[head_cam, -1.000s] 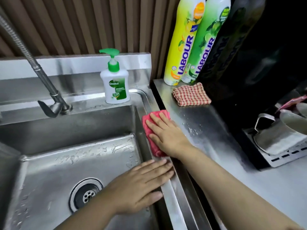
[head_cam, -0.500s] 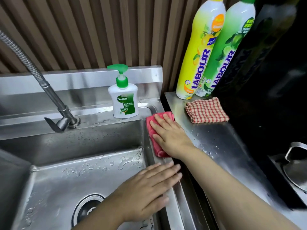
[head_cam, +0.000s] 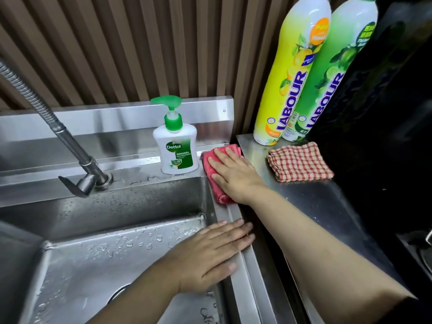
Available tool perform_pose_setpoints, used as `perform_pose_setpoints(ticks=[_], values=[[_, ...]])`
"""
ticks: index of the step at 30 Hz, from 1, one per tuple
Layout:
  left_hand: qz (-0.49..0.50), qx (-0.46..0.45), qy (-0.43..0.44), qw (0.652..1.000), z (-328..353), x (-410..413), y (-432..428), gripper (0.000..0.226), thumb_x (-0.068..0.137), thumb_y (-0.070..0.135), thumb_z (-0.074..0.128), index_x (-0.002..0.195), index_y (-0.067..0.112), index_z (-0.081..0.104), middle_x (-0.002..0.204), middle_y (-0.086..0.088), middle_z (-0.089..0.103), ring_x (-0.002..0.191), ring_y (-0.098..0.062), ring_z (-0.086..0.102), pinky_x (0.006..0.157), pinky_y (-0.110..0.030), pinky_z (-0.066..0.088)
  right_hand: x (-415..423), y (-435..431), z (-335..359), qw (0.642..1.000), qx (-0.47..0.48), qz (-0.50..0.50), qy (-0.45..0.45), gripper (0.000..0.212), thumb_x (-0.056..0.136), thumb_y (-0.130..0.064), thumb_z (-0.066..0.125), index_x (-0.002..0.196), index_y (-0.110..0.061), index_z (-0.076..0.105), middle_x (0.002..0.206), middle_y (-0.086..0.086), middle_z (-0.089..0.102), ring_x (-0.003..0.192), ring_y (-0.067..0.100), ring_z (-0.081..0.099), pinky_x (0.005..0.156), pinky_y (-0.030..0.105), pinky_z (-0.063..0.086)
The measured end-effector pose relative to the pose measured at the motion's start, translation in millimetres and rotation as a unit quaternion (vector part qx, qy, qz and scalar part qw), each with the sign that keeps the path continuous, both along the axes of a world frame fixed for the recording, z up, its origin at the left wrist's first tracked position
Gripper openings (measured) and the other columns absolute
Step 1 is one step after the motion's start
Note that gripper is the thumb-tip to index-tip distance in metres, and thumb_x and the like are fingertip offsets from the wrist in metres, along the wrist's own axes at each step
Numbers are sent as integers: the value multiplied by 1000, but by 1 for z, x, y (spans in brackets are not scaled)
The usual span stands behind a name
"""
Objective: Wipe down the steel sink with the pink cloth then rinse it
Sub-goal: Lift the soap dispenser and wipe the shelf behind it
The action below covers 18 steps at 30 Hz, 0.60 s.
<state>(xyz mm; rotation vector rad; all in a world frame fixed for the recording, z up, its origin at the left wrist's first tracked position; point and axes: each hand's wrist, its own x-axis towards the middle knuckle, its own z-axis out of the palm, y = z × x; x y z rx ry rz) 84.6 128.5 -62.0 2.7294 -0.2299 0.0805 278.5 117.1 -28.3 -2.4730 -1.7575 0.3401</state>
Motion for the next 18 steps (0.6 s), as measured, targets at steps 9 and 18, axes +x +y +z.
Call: perform_pose_setpoints(ticks=[9, 18], values=[[436, -114, -310, 837, 69, 12, 87, 47, 87, 34, 44, 132, 20, 43, 129, -8, 46, 122, -16, 37, 104, -25, 25, 0, 10, 2, 1000, 7, -22, 9, 57, 100, -43, 26, 150, -24, 5, 159, -4, -4, 145, 16, -7, 116, 38, -1], [485, -295, -158, 808, 75, 42, 123, 55, 68, 40, 78, 112, 21, 49, 115, -5, 59, 104, -24, 57, 91, -45, 49, -10, 17, 8, 999, -16, -39, -15, 59, 99, -46, 25, 150, -24, 4, 159, -4, -8, 145, 17, -9, 117, 41, 1]])
